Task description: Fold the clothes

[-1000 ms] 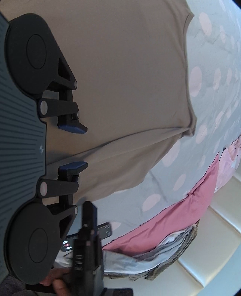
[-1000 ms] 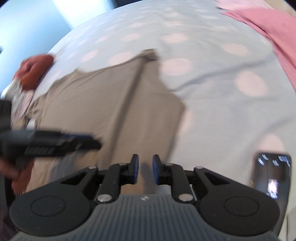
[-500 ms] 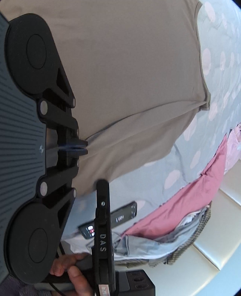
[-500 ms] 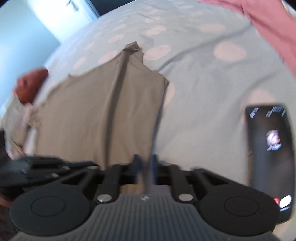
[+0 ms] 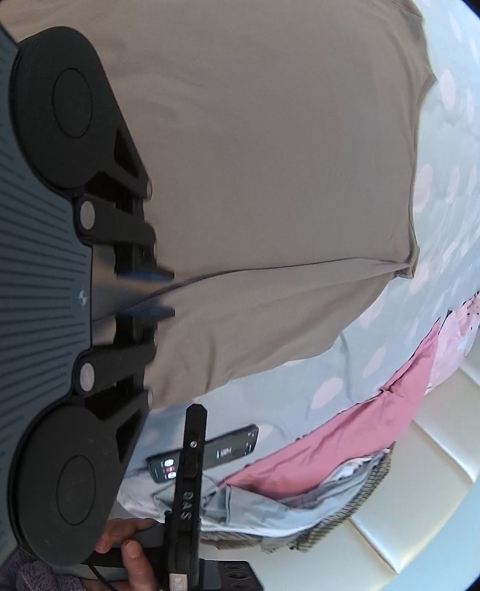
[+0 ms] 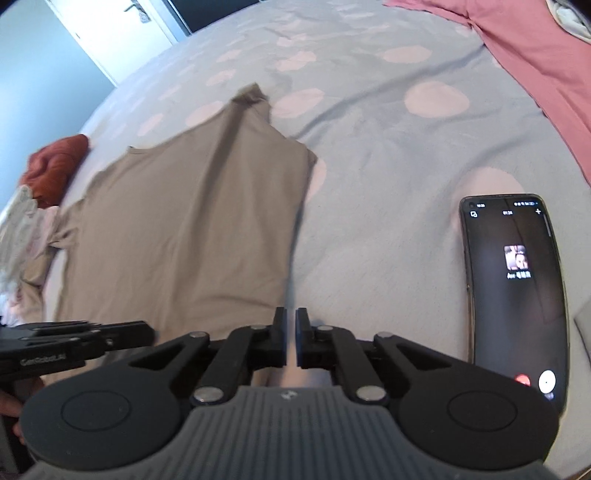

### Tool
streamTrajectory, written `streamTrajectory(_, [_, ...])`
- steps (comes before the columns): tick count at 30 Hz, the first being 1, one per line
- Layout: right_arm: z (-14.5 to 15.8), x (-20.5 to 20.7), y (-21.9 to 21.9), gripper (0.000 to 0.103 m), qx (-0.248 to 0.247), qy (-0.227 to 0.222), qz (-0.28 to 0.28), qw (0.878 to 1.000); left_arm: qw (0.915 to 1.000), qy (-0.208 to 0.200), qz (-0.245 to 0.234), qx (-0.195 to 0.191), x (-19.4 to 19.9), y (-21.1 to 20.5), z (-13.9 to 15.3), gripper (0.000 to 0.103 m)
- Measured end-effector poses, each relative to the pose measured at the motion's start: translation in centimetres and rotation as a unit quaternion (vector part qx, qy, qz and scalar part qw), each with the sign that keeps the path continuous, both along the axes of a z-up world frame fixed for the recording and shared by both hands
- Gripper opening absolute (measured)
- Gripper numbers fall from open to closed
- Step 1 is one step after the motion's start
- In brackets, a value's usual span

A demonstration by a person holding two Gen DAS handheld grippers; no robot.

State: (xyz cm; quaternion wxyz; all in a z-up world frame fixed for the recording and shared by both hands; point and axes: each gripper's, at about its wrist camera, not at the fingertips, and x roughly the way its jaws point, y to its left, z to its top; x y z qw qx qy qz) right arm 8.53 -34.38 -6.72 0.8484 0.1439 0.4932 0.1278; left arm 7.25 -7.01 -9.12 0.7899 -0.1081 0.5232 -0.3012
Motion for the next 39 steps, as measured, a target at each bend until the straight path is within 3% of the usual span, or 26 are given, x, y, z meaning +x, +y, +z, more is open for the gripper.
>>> streamTrajectory(3, [0.7, -1.8, 0.2, 0.008, 0.007, -0.001, 0.019, 1.0, 0.9995, 0.026, -0.004, -0.019, -1.1, 0.4, -0.2, 0.021])
streamTrajectory(6, [0.3, -3.9, 0.5, 0.009, 0.019, 0.01, 0.027, 0.999, 0.999, 0.026, -0.035, -0.014, -3.1, -0.3, -0.2, 0.021])
streamTrajectory(8, [0.0, -5.3, 0.9, 0.017, 0.024, 0.016, 0.034, 0.999, 0.9981, 0.03, -0.053, -0.011, -4.3, -0.9, -0.4, 0.021])
streamTrajectory(9, [-0.2, -6.0, 1.1, 0.03, 0.024, 0.018, 0.036, 0.999, 0.9975, 0.032, -0.063, -0.008, -4.9, -1.3, -0.6, 0.021])
streamTrajectory(10, [-0.4, -6.4, 1.3, 0.03, 0.026, 0.022, 0.038, 0.999, 0.9968, 0.034, -0.073, -0.003, -5.5, -1.7, -0.8, 0.021])
streamTrajectory(11, [-0.7, -6.8, 1.6, 0.028, 0.028, 0.026, 0.04, 0.998, 0.9963, 0.03, -0.081, 0.002, -5.9, -2.1, -0.9, 0.021])
streamTrajectory(12, [-0.7, -7.1, 1.7, 0.009, 0.017, 0.028, 0.039, 0.999, 0.9958, 0.023, -0.088, 0.01, -6.2, -2.3, -0.9, 0.017])
streamTrajectory(13, [-0.8, -7.3, 1.8, 0.002, 0.007, 0.029, 0.038, 0.999, 0.9952, 0.016, -0.095, 0.018, -6.5, -2.6, -0.8, 0.0])
streamTrajectory(18, [-1.1, -8.4, 2.0, 0.002, -0.039, 0.035, 0.032, 0.998, 0.9942, 0.007, -0.096, 0.048, -7.7, -2.3, -0.4, 0.0])
streamTrajectory(21, [-1.4, -8.8, 1.3, 0.006, -0.04, 0.04, 0.026, 0.998, 0.9956, 0.018, -0.084, 0.038, -8.0, -1.4, -0.5, 0.0])
streamTrajectory(22, [-1.5, -9.0, 1.1, 0.007, -0.034, 0.044, 0.024, 0.998, 0.9961, 0.027, -0.077, 0.033, -8.0, -1.2, -0.5, 0.001])
streamTrajectory(24, [-1.4, -9.7, 0.7, 0.008, -0.026, 0.04, 0.024, 0.999, 0.9966, 0.038, -0.07, 0.024, -8.2, -0.8, -0.5, 0.013])
streamTrajectory(25, [-1.3, -10.1, 0.5, 0.011, -0.021, 0.038, 0.029, 0.999, 0.9966, 0.035, -0.071, 0.023, -8.5, -0.8, -0.4, 0.026])
streamTrajectory(26, [-1.2, -10.6, 0.4, 0.015, -0.017, 0.037, 0.034, 0.999, 0.9965, 0.03, -0.075, 0.022, -8.8, -0.8, -0.4, 0.032])
streamTrajectory(27, [-1.2, -11.0, 0.3, 0.031, -0.011, 0.034, 0.04, 0.999, 0.9959, 0.026, -0.084, 0.022, -9.1, -0.9, -0.3, 0.033])
streamTrajectory(28, [-1.3, -11.4, 0.3, 0.037, -0.008, 0.032, 0.047, 0.998, 0.9949, 0.022, -0.095, 0.026, -9.4, -1.2, -0.3, 0.033])
streamTrajectory(33, [-2.3, -12.1, 1.0, 0.035, -0.025, 0.034, 0.075, 0.996, 0.9903, -0.009, -0.131, 0.044, -10.4, -2.8, -0.4, 0.032])
streamTrajectory(35, [-2.6, -12.3, 1.0, 0.019, -0.027, 0.04, 0.079, 0.996, 0.9892, -0.018, -0.137, 0.05, -10.5, -3.0, -0.5, 0.006])
streamTrajectory(36, [-2.7, -12.4, 1.0, 0.004, -0.028, 0.041, 0.082, 0.995, 0.9892, -0.017, -0.137, 0.05, -10.6, -3.0, -0.5, 0.002])
streamTrajectory(39, [-2.9, -12.9, 0.7, 0.002, -0.034, 0.048, 0.082, 0.995, 0.989, -0.014, -0.139, 0.049, -10.9, -2.9, -0.6, 0.0])
